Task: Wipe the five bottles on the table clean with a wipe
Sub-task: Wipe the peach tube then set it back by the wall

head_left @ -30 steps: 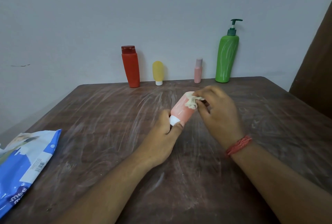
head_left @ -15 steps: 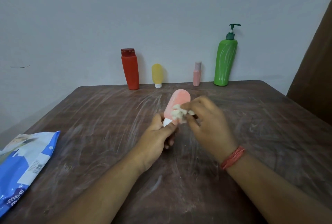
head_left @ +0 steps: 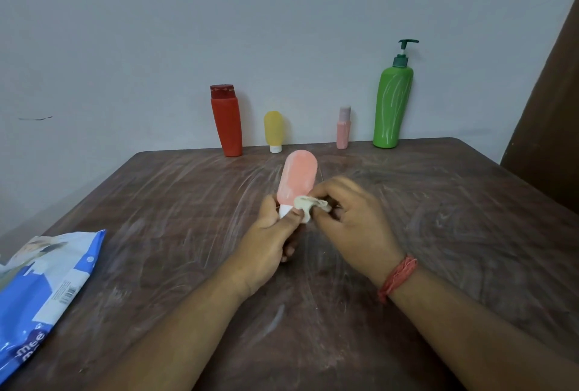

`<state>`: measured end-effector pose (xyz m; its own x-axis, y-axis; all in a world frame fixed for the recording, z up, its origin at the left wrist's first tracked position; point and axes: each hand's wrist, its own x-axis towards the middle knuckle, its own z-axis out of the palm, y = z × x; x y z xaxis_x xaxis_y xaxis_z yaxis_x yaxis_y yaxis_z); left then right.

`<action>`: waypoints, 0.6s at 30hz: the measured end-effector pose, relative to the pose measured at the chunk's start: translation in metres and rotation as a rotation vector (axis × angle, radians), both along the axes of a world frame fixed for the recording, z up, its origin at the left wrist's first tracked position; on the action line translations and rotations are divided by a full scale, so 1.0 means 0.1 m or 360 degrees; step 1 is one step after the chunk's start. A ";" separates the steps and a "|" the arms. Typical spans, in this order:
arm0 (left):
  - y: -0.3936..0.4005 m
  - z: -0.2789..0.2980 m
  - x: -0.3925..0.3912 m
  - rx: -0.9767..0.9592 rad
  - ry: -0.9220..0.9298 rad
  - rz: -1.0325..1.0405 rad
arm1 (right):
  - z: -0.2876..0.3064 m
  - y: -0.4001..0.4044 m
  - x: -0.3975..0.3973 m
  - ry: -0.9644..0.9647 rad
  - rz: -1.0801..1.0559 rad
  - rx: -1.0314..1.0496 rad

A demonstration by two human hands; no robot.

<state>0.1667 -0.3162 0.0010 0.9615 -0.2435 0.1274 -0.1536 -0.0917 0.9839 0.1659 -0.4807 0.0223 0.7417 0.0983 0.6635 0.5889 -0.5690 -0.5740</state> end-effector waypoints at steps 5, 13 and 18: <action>-0.05 -0.03 -0.03 0.0512 -0.0176 -0.0088 | 0.08 -0.19 0.11 -0.0028 -0.0335 0.0336; -0.01 0.02 -0.04 0.0418 -0.0116 0.0066 | 0.02 -0.05 0.01 -0.0146 -0.0045 -0.0356; -0.09 0.00 -0.07 0.0680 -0.0336 0.0053 | 0.10 -0.32 0.13 -0.0150 -0.0403 -0.0134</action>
